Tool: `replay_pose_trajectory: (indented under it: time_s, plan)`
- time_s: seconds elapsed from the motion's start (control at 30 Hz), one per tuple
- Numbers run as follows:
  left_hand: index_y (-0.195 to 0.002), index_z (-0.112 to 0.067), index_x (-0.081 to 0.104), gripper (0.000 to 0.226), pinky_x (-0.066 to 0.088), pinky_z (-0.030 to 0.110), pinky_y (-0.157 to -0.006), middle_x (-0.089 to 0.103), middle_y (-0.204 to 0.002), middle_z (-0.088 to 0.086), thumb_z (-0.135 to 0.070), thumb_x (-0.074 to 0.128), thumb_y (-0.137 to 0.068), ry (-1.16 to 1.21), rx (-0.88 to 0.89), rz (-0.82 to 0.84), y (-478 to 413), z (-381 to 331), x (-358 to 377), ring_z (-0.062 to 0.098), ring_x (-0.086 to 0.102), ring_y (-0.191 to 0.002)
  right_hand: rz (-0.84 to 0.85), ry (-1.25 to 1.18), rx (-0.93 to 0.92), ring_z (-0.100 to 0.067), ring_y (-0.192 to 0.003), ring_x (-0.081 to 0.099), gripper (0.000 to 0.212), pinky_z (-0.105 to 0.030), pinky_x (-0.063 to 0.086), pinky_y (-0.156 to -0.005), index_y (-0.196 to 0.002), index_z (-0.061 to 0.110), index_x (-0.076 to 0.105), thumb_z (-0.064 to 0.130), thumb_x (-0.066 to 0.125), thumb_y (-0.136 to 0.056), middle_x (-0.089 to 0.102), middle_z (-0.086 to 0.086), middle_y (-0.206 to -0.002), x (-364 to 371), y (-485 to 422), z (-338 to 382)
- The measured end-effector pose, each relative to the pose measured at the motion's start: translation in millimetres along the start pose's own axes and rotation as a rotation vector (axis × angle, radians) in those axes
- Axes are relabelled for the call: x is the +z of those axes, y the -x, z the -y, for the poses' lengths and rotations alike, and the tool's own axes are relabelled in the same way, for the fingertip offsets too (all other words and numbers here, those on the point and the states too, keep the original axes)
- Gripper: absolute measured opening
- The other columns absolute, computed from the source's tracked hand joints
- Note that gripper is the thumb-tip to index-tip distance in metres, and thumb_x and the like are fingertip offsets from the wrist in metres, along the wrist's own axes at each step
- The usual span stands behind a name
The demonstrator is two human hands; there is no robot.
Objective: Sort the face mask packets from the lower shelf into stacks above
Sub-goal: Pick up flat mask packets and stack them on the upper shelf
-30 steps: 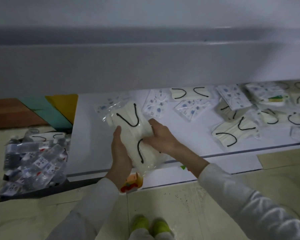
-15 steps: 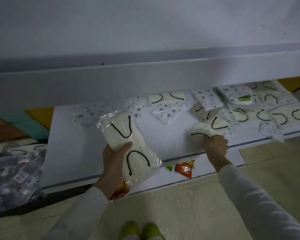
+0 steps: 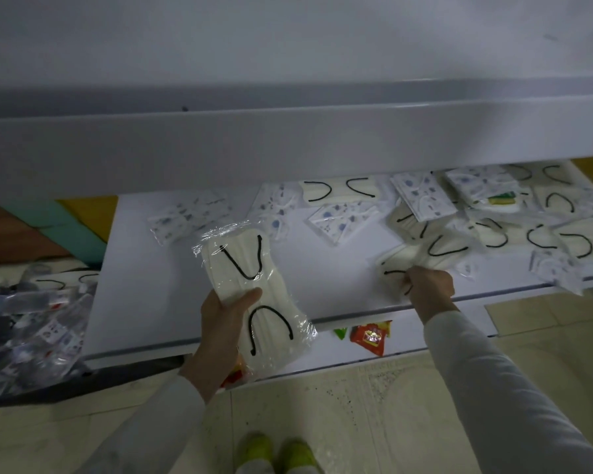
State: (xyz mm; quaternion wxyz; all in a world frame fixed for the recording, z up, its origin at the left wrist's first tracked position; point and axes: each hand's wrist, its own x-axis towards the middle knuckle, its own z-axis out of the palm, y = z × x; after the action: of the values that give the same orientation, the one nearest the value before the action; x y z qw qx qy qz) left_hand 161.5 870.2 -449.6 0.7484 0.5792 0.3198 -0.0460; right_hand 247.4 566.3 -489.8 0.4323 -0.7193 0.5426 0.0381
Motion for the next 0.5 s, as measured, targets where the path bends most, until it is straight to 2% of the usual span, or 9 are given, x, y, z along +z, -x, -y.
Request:
replay_pose_trajectory:
  time_s: [0.13, 0.2, 0.27, 0.33, 0.4, 0.47, 0.5]
  plan:
    - [-0.112, -0.012, 0.063, 0.036, 0.055, 0.043, -0.078, 0.069, -0.103, 0.01, -0.006, 0.072, -0.078, 0.051, -0.049, -0.007, 0, 4, 5, 0.029, 0.065, -0.095, 0.034, -0.123, -0.038, -0.022, -0.071, 0.052, 0.028, -0.029, 0.044, -0.064, -0.109, -0.002, 0.057, 0.014, 0.058, -0.086, 0.057, -0.015, -0.1, -8, 32, 1]
    - [-0.115, -0.012, 0.062, 0.037, 0.055, 0.04, -0.074, 0.069, -0.104, 0.01, -0.01, 0.072, -0.08, 0.081, -0.079, 0.002, 3, 5, 10, 0.029, 0.065, -0.094, 0.121, -0.167, -0.089, -0.02, -0.065, 0.049, 0.022, -0.028, 0.04, -0.057, -0.104, -0.002, 0.058, 0.008, 0.057, -0.084, 0.058, -0.017, -0.094, -13, 62, -6]
    - [-0.119, -0.015, 0.059, 0.04, 0.054, 0.039, -0.073, 0.067, -0.107, 0.01, -0.012, 0.071, -0.081, 0.095, -0.093, -0.015, 6, 9, 14, 0.028, 0.064, -0.094, 0.32, -0.239, -0.167, -0.025, -0.067, 0.05, 0.015, -0.025, 0.041, -0.05, -0.096, 0.0, 0.056, -0.001, 0.056, -0.08, 0.058, -0.017, -0.084, -21, 97, -12]
    - [-0.12, -0.017, 0.057, 0.039, 0.053, 0.036, -0.071, 0.066, -0.107, 0.008, -0.014, 0.068, -0.083, 0.099, -0.096, -0.033, 9, 11, 20, 0.026, 0.063, -0.094, 0.581, -0.292, -0.271, -0.026, -0.067, 0.054, 0.023, -0.025, 0.044, -0.052, -0.091, 0.003, 0.055, -0.002, 0.06, -0.069, 0.058, -0.012, -0.075, -28, 131, -10]
    - [-0.119, -0.019, 0.06, 0.037, 0.053, 0.039, -0.078, 0.067, -0.109, 0.007, -0.032, 0.066, -0.085, 0.18, -0.148, -0.044, 16, 8, 27, 0.025, 0.063, -0.095, 0.777, -0.106, -0.456, -0.02, -0.068, 0.056, 0.03, -0.026, 0.043, -0.058, -0.086, 0.009, 0.056, 0.008, 0.058, -0.057, 0.06, -0.003, -0.071, -31, 157, 0]
    - [-0.118, -0.02, 0.063, 0.047, 0.051, 0.042, -0.087, 0.069, -0.109, 0.009, -0.051, 0.057, -0.085, 0.357, -0.229, -0.024, 23, 0, 33, 0.028, 0.063, -0.097, 0.845, 0.15, -0.641, -0.012, -0.069, 0.054, 0.021, -0.021, 0.041, -0.059, -0.082, 0.015, 0.053, 0.011, 0.061, -0.064, 0.058, 0.004, -0.072, -28, 174, 11]
    - [-0.118, -0.018, 0.063, 0.051, 0.05, 0.042, -0.086, 0.069, -0.107, 0.011, -0.055, 0.052, -0.086, 0.435, -0.238, 0.002, 27, -5, 35, 0.029, 0.063, -0.096, 0.845, 0.255, -0.723, -0.01, -0.069, 0.053, 0.017, -0.018, 0.04, -0.058, -0.08, 0.016, 0.05, 0.009, 0.062, -0.071, 0.056, 0.004, -0.074, -26, 181, 16]
